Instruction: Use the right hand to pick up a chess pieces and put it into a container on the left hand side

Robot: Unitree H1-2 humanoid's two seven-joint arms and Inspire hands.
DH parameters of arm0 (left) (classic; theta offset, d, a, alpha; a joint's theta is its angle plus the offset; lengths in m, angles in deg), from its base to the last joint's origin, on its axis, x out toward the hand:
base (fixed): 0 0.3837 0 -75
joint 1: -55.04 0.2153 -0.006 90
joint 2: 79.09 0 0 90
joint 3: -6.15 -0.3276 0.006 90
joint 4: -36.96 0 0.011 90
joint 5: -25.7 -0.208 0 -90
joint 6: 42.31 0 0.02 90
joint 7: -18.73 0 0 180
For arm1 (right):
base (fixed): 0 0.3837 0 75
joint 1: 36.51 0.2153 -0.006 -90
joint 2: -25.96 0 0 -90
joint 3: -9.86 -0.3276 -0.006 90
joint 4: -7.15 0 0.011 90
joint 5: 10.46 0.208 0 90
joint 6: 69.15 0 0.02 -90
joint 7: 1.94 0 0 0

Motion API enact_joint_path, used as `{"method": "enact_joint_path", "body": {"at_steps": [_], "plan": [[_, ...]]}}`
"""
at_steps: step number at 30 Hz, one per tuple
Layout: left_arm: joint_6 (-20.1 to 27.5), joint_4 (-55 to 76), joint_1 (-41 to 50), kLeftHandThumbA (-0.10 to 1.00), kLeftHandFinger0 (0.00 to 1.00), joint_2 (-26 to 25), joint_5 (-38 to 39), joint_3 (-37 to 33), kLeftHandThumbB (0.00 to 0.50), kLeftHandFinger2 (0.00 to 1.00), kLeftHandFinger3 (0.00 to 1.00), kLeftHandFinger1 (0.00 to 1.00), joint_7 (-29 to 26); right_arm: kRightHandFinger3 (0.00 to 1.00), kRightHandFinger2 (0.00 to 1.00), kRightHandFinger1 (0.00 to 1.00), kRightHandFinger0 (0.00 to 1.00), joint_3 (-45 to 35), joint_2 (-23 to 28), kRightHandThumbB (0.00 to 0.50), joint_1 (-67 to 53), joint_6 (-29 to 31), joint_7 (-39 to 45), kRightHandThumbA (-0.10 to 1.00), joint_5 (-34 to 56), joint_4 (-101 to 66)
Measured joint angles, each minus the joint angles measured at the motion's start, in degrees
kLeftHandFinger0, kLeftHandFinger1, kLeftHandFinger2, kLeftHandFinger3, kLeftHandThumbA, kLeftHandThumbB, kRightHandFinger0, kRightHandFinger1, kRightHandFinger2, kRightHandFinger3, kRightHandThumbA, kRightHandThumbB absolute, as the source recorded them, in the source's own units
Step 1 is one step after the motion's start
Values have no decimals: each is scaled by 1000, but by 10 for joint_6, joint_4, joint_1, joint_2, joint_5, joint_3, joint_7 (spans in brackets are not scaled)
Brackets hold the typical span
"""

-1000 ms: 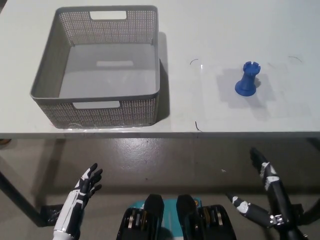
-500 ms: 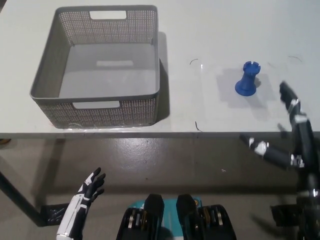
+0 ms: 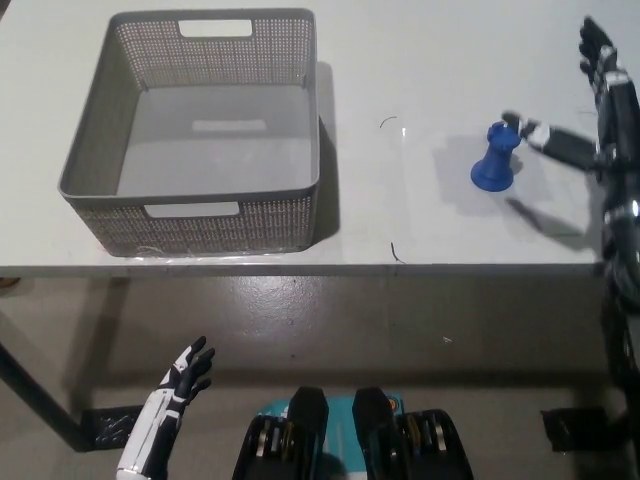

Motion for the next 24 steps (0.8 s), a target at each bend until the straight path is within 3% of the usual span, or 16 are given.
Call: {"method": "enact_joint_path", "body": {"at_steps": [6,11,19,24], "plan": [[2,0,1,1000,1000,0,-3,-2,84,1000,1000,1000,0,1000,1000,1000,1000,2,17,274,90,-7,-2,917,4,145],[2,-1,-1,1000,1000,1,-4,-2,91,1000,1000,1000,0,1000,1000,1000,1000,13,26,262,141,-6,-10,863,2,236],[2,-1,-2,1000,1000,2,-4,-3,100,1000,1000,1000,0,1000,1000,1000,1000,47,22,329,191,16,-21,909,-6,367],[1,-1,-1,1000,1000,3,-7,-3,103,1000,1000,1000,0,1000,1000,1000,1000,55,13,345,204,29,-26,913,-6,420]]}}
